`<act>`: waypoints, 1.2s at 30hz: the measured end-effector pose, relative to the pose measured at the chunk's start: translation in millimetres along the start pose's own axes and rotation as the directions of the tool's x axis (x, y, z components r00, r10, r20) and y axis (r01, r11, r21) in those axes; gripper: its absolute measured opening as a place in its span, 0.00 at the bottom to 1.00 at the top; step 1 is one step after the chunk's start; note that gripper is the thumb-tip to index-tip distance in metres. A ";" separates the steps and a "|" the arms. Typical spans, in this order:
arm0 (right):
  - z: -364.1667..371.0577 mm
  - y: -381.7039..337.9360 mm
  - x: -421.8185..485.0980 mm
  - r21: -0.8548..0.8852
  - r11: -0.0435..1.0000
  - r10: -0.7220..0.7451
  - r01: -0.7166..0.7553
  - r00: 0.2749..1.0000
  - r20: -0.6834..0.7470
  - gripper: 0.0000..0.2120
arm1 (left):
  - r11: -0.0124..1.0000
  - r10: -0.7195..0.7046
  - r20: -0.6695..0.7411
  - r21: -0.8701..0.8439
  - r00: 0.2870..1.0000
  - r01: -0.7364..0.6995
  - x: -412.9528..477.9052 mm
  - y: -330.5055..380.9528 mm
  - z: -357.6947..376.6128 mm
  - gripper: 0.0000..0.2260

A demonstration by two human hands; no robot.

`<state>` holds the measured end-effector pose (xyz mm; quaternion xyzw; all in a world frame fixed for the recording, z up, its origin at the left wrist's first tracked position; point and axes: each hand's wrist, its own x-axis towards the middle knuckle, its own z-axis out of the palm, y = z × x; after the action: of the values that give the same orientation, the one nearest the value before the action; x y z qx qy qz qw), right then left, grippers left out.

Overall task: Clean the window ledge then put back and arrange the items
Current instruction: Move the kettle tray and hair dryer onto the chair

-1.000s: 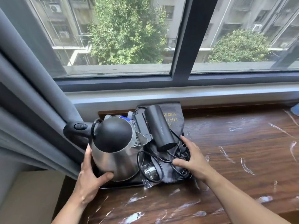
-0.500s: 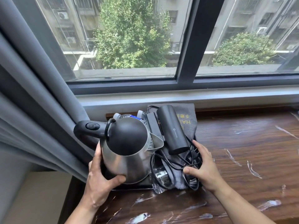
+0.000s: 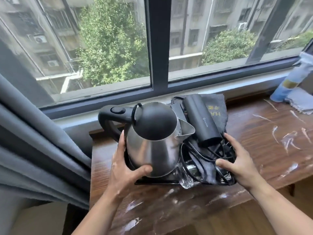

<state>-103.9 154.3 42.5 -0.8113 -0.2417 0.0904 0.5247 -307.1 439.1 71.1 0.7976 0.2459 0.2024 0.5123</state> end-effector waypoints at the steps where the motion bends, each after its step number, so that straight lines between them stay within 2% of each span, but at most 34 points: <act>1: -12.7 1.9 -3.8 -0.004 1.000 0.005 -0.005 1.000 -0.020 0.43 | 1.000 -0.003 0.029 0.001 1.000 0.003 0.8 7.7 10.2 0.61; 5: -67.5 22.0 -18.8 -0.009 0.998 0.066 -0.067 0.995 -0.073 0.47 | 0.998 0.056 0.095 -0.026 0.994 -0.054 0.0 40.5 58.4 0.57; 8: -113.4 38.4 -30.2 -0.030 0.996 0.078 -0.081 0.992 -0.102 0.47 | 0.998 0.041 0.145 -0.049 0.989 -0.034 -5.4 59.2 100.3 0.60; 13: -195.2 64.2 -46.3 -0.061 0.994 0.080 -0.088 0.989 -0.127 0.53 | 0.999 0.023 0.157 -0.050 0.987 -0.015 -29.0 95.4 180.2 0.63; 18: -279.3 102.3 -54.1 -0.107 0.990 0.076 -0.089 0.990 -0.121 0.55 | 0.998 0.016 0.144 -0.054 0.989 -0.009 -52.6 118.1 262.9 0.52; 23: -352.7 143.0 -60.1 -0.087 0.990 0.101 -0.114 0.985 -0.142 0.56 | 0.992 -0.002 0.171 -0.127 0.985 0.024 -62.7 148.7 339.1 0.49; 36: -510.7 237.5 -10.2 -0.051 0.985 0.145 -0.164 0.953 -0.265 0.58 | 0.992 0.050 0.272 -0.127 0.961 -0.015 7.1 224.8 518.2 0.52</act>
<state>162.3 -342.1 50.0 -0.8509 -0.1099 0.0151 0.5134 38.0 -8.1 73.9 0.7885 0.1463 0.1131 0.5866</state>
